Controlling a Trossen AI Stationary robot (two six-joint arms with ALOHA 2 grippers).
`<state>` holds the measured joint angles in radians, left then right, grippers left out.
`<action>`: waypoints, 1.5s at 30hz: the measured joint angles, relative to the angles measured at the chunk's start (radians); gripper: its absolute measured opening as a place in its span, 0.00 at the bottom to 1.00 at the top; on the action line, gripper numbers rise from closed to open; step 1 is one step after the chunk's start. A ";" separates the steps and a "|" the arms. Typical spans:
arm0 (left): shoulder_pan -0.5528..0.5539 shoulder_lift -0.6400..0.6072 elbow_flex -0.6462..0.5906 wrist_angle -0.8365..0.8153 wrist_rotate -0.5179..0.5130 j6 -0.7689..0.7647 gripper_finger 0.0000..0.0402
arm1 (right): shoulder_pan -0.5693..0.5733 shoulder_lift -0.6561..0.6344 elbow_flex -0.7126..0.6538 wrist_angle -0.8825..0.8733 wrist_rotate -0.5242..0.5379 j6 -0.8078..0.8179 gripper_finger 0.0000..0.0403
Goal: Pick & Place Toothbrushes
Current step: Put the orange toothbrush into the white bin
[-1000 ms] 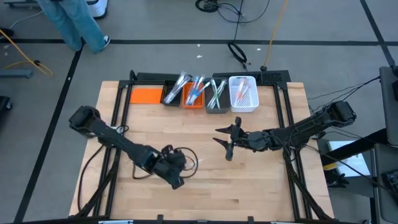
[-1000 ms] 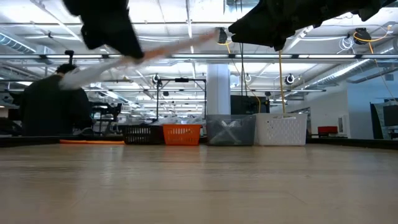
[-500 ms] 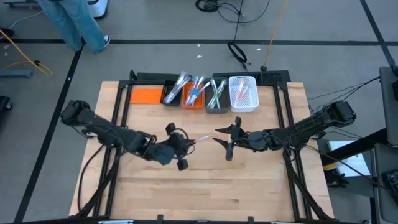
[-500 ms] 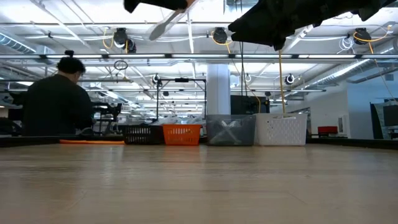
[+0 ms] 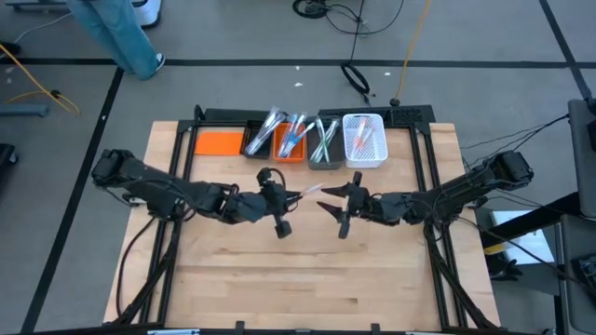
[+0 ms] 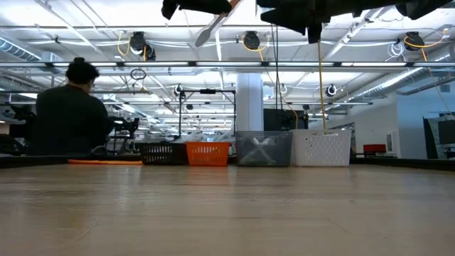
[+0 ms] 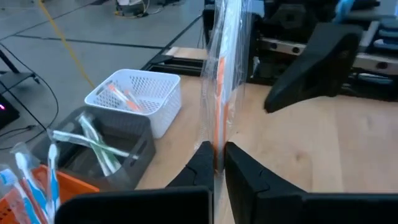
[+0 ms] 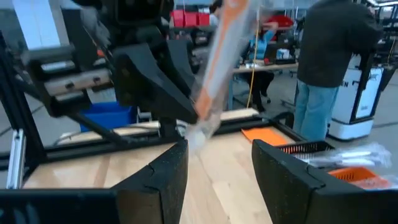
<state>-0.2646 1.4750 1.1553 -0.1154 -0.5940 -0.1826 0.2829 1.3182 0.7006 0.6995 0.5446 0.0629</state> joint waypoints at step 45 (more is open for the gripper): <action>0.036 0.112 0.000 0.261 0.045 0.259 0.24 | -0.034 0.000 0.000 0.106 -0.099 -0.083 0.04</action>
<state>-0.2283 1.5867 1.1549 0.1451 -0.5490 0.0768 0.2485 1.3182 0.7006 0.8056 0.4457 -0.0196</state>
